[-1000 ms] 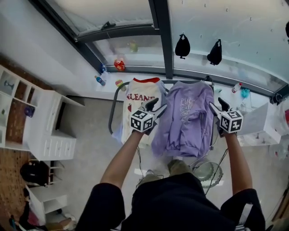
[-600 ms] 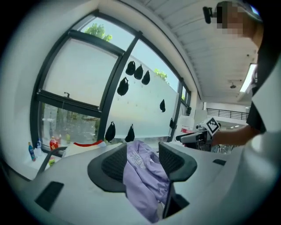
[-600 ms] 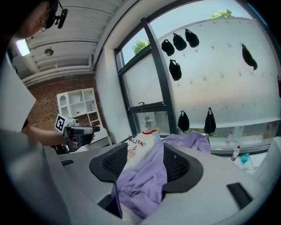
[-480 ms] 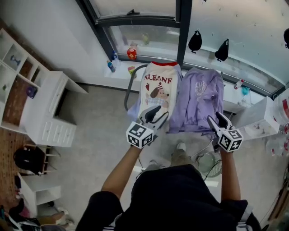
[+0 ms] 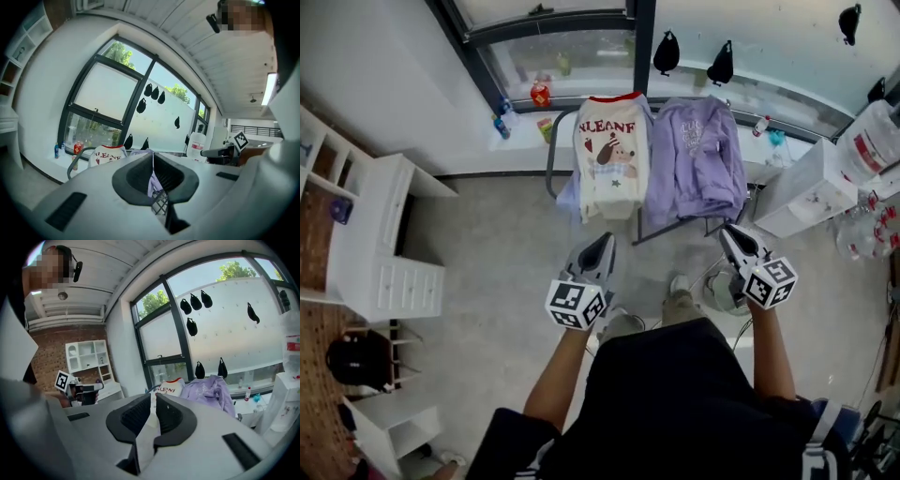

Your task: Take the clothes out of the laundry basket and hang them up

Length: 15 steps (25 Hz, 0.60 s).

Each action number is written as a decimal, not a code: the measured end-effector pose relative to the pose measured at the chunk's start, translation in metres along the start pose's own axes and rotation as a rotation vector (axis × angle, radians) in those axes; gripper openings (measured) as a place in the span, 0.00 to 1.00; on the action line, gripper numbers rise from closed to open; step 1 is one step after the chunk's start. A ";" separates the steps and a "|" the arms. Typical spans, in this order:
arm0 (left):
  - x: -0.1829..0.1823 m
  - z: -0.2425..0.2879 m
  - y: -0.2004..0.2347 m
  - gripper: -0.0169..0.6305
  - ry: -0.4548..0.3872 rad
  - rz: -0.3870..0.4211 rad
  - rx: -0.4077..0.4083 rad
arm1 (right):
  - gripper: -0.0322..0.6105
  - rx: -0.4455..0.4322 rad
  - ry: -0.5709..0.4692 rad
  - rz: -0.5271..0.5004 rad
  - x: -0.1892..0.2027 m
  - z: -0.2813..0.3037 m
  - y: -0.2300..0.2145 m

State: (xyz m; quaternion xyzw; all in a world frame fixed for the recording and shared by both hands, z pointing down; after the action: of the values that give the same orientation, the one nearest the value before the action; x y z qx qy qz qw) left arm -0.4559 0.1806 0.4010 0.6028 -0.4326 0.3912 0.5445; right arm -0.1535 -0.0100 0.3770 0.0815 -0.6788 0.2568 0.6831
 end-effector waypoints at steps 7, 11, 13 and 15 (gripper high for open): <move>-0.004 -0.028 -0.025 0.04 -0.057 0.089 -0.035 | 0.05 0.041 -0.077 -0.091 0.001 -0.037 0.022; -0.023 -0.033 -0.053 0.04 -0.100 0.183 -0.053 | 0.05 0.027 -0.119 -0.130 -0.003 -0.062 0.034; -0.030 -0.031 -0.068 0.04 -0.113 0.179 -0.047 | 0.05 0.042 -0.144 -0.123 -0.009 -0.077 0.031; -0.031 -0.027 -0.085 0.04 -0.115 0.174 -0.036 | 0.05 0.062 -0.149 -0.133 -0.015 -0.095 0.022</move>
State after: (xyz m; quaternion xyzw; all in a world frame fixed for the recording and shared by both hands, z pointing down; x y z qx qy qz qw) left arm -0.3856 0.2132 0.3480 0.5745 -0.5208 0.3941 0.4933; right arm -0.0786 0.0485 0.3511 0.1664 -0.7126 0.2252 0.6433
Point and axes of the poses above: the fingertips, and each gripper's own axes: z forward along the fingers, y to its left, x out of its underside, the point moved 9 cm from there along -z, backward along the fingers, and after that the axes turned 15 degrees about -y, right-handed, at the moved point
